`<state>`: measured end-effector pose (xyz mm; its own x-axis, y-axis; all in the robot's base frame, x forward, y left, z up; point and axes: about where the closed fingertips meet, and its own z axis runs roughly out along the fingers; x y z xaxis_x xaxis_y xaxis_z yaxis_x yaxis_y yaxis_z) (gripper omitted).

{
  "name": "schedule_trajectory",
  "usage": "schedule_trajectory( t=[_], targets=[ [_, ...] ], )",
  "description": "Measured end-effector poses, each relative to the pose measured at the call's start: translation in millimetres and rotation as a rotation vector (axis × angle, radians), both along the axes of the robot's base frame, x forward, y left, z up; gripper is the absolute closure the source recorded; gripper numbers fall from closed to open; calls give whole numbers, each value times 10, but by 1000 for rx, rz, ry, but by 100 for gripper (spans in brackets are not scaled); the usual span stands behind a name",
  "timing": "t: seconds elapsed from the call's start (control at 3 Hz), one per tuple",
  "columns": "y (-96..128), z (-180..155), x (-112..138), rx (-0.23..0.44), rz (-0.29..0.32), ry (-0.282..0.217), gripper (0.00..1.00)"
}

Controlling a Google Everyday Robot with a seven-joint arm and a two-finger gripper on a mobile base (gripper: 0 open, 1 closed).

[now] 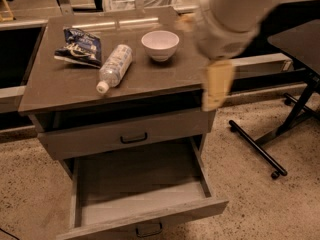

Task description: Place blue plastic bottle into middle drawer

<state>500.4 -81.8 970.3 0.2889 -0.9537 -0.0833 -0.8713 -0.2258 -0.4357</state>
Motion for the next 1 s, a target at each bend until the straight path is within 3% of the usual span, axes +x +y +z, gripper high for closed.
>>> schedule_trajectory(
  t=[0.33,0.67,1.0],
  targets=[
    [394,-155,230,6,204,-103,0],
    [438,-108,238,-6,277,-140,0],
    [596,-168,458,-45,367,-118,0]
  ],
)
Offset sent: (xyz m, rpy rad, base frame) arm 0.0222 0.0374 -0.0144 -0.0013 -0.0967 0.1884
